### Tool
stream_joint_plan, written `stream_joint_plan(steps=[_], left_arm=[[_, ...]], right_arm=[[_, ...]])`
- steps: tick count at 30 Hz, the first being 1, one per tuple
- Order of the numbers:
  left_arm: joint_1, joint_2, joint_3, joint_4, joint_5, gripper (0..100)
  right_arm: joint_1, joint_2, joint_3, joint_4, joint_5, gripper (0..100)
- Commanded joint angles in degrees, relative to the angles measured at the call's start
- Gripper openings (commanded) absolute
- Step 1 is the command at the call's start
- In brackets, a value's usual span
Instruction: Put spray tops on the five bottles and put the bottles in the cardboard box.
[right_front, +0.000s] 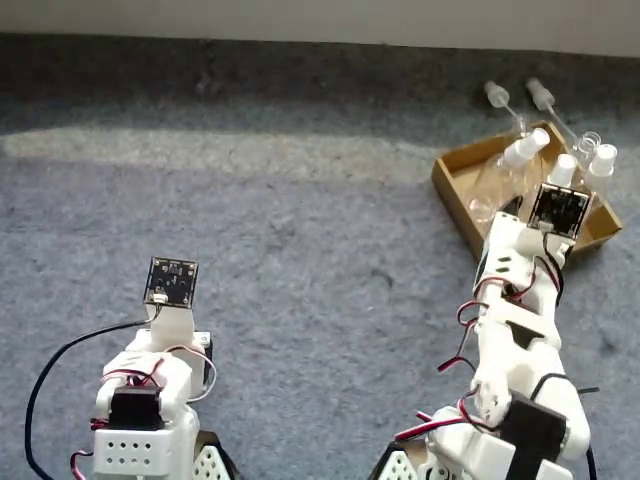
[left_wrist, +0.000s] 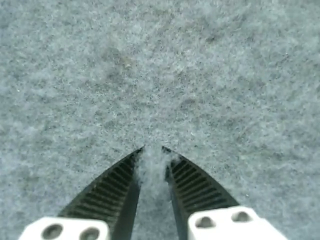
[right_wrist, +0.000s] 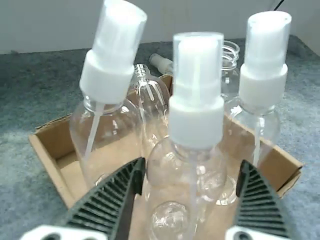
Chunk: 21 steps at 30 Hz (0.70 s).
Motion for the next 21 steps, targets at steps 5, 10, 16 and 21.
stream_joint_plan(steps=[5, 10, 16, 21], left_arm=[[0.0, -0.6, 1.2, 0.2, -0.3, 0], [0.0, -0.6, 1.2, 0.2, -0.3, 0], [0.0, -0.6, 1.2, 0.2, -0.3, 1], [0.0, -0.6, 1.2, 0.2, -0.2, 1]], right_arm=[[0.2, -13.5, -4.6, 20.8, 0.4, 25.1], [0.2, -22.8, -9.7, 36.4, 0.4, 25.1], [0.1, -35.6, -15.6, 52.8, 0.3, 25.1], [-5.1, -44.2, -18.1, 64.7, 0.3, 24.9]])
